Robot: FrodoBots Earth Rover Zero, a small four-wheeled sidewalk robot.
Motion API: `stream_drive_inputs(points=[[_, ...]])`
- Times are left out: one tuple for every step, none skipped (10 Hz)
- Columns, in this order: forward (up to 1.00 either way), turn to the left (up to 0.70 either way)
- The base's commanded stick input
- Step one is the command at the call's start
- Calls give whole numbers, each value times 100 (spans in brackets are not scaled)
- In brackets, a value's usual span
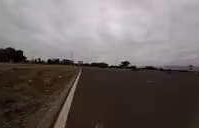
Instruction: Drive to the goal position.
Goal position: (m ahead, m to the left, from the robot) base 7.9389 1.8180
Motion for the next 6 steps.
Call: stream_drive_inputs(points=[[85, 0], [85, 0], [85, 30], [85, 23], [85, 0], [85, 0]])
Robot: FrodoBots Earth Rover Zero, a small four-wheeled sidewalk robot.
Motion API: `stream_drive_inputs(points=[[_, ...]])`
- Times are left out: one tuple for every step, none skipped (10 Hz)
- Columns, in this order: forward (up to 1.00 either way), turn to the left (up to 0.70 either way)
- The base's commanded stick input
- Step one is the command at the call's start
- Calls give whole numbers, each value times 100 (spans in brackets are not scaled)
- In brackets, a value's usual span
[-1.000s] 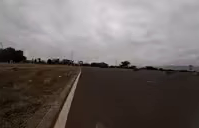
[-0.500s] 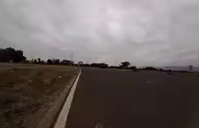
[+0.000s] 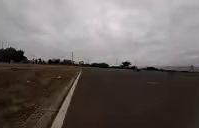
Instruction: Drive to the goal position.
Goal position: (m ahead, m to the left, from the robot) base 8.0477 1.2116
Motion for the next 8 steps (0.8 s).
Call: stream_drive_inputs(points=[[85, 0], [85, 0], [85, 0], [85, 0], [85, 22], [85, 21], [85, 0], [85, 0]])
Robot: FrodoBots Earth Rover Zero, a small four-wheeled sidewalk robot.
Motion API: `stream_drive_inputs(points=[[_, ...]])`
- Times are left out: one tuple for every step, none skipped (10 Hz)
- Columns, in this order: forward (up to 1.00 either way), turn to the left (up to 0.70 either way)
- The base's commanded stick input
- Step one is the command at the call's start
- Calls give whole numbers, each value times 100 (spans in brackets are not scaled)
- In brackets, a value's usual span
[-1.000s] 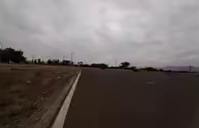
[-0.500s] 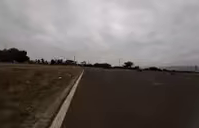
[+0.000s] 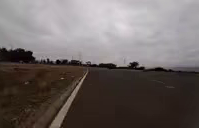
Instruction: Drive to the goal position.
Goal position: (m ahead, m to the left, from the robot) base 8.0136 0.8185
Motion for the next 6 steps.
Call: stream_drive_inputs(points=[[85, 10], [85, 16], [85, 0], [85, 0], [85, 0], [85, 0]])
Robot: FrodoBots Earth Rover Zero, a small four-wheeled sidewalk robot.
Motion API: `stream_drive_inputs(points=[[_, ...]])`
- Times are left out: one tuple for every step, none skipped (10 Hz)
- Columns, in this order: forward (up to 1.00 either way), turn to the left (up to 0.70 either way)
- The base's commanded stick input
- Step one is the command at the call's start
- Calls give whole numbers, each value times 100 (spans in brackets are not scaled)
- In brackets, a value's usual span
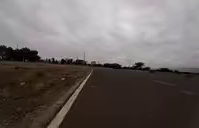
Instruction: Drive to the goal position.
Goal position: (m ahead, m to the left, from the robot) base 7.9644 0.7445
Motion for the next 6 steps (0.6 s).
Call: stream_drive_inputs(points=[[85, 0], [85, 0], [85, 0], [85, 0], [85, 0], [85, -29]])
